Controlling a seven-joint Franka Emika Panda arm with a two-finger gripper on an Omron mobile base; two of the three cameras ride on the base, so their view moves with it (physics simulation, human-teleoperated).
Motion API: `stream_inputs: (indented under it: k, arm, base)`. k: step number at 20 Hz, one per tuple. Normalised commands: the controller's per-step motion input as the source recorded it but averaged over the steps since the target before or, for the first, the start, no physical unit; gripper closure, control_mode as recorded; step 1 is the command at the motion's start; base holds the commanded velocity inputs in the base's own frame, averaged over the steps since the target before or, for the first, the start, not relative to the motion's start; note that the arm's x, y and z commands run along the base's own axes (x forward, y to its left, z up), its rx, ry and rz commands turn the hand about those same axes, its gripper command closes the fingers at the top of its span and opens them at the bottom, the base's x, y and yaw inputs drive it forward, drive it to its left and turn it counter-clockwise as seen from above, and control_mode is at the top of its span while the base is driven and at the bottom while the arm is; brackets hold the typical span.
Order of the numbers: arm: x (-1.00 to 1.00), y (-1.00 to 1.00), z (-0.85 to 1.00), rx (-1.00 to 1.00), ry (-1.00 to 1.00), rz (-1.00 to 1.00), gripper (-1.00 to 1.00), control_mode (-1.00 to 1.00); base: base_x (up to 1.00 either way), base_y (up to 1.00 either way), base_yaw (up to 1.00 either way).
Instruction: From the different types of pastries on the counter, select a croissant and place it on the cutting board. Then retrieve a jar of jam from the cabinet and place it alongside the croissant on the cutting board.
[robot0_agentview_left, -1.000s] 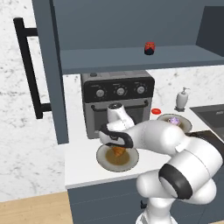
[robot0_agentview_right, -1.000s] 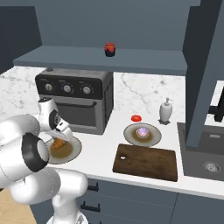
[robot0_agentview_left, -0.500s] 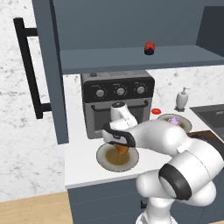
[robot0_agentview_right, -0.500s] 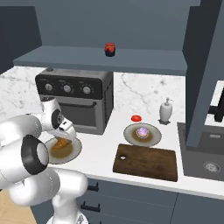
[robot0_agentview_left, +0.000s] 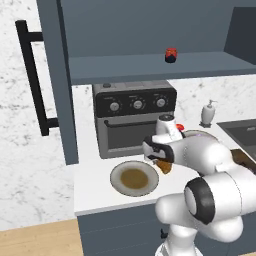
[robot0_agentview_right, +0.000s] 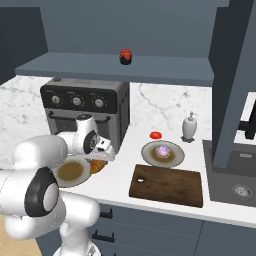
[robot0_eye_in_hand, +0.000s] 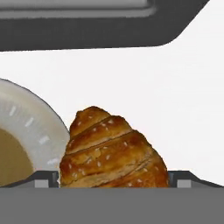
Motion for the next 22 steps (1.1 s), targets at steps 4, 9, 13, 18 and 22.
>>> stream_inputs:
  k: [4, 9, 13, 18, 22]
  arm:
    - [0.2, -1.0, 0.0, 0.04, 0.0, 0.18, 1.0, -1.0]
    - [0.18, -1.0, 0.0, 0.04, 0.0, 0.17, 1.0, -1.0]
    - [0.06, -1.0, 0.01, 0.02, 0.0, 0.16, 1.0, -1.0]
    - [0.0, -1.0, 0.01, 0.01, 0.0, 0.15, 1.0, -1.0]
    - [-0.03, -0.42, 0.0, 0.02, 0.0, 0.09, 1.0, -1.0]
  base:
    - [0.0, 0.0, 0.0]
    - [0.0, 0.0, 0.0]
    - [0.0, 0.0, 0.0]
    - [0.0, 0.0, 0.0]
    - [0.0, 0.0, 0.0]
